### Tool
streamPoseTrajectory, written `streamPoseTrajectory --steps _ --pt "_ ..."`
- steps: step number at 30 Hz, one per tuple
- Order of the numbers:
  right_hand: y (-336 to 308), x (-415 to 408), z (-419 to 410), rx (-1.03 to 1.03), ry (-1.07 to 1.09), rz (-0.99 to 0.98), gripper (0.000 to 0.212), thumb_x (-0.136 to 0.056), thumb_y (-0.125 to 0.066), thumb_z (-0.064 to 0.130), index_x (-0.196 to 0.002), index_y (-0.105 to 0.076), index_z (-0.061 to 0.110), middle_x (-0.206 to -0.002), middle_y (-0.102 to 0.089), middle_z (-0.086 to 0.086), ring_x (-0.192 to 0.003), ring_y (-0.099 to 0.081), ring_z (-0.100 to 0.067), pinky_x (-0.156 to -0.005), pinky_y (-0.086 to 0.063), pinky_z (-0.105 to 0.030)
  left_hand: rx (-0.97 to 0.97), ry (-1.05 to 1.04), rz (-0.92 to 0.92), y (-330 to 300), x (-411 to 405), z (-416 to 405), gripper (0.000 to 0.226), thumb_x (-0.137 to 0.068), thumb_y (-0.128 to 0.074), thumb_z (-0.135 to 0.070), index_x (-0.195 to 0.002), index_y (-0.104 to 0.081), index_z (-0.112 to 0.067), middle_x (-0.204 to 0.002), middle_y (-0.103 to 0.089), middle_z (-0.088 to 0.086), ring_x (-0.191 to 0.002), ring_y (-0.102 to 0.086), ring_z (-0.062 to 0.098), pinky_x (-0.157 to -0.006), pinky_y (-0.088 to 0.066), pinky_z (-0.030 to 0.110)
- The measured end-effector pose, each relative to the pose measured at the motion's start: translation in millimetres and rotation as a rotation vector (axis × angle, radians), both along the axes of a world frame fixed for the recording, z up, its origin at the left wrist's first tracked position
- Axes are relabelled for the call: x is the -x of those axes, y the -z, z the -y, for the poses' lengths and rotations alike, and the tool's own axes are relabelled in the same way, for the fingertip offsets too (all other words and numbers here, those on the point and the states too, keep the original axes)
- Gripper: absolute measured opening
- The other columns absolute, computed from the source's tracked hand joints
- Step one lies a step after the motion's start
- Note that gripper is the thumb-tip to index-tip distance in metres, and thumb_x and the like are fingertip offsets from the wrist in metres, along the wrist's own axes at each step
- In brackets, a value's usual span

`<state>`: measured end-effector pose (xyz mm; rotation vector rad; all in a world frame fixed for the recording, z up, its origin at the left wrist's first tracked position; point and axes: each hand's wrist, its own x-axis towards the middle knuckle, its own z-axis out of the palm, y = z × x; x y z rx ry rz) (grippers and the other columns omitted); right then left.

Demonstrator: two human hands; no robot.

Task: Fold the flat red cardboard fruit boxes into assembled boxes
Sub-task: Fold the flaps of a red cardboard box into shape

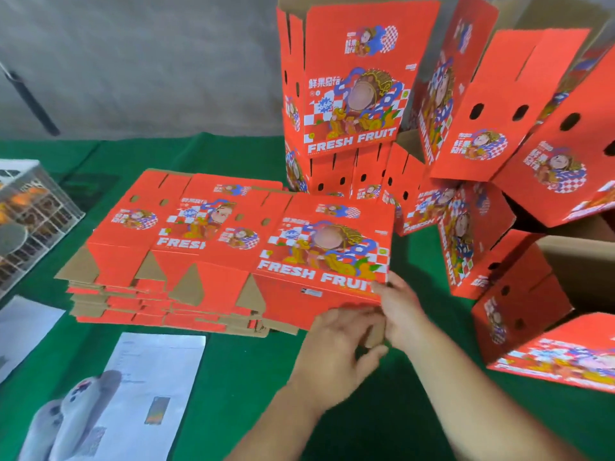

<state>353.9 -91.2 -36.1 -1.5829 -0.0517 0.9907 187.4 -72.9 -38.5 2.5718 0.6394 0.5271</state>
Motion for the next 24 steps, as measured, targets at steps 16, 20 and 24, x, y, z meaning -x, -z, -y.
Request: streamPoseTrajectory --steps 16,20,24 --pt "-25 -108 95 0.307 0.073 0.169 0.045 -0.084 -0.079 0.037 -0.119 -0.069 0.011 -0.102 -0.073 -0.010 -0.091 -0.070 -0.031 -0.091 -0.054 -0.041 0.651 -0.704 0.141 -4 60 -86 0.041 -0.078 -0.039 -0.057 -0.077 -0.070 -0.031 -0.071 -0.071 -0.008 -0.082 -0.065 0.018 -0.071 -0.047 0.033" --pt "-21 -112 100 0.237 0.004 0.142 0.035 -0.088 -0.077 0.036 -0.114 -0.070 0.013 -0.084 -0.078 -0.007 -0.070 -0.075 -0.026 -0.070 -0.054 -0.032 0.692 -0.672 0.174 -8 60 -81 0.024 -0.074 -0.042 -0.056 -0.065 -0.060 -0.068 -0.067 -0.065 -0.023 -0.080 -0.054 -0.001 -0.071 -0.043 0.027" --pt "-25 -122 106 0.143 -0.141 -0.115 0.051 -0.084 -0.081 0.040 -0.126 -0.067 0.015 -0.113 -0.077 -0.018 -0.096 -0.077 -0.035 -0.075 -0.063 -0.048 0.704 -0.619 0.128 -8 63 -85 0.037 -0.072 -0.053 -0.049 -0.101 -0.067 -0.066 -0.082 -0.074 -0.029 -0.082 -0.066 0.010 -0.073 -0.052 0.033"
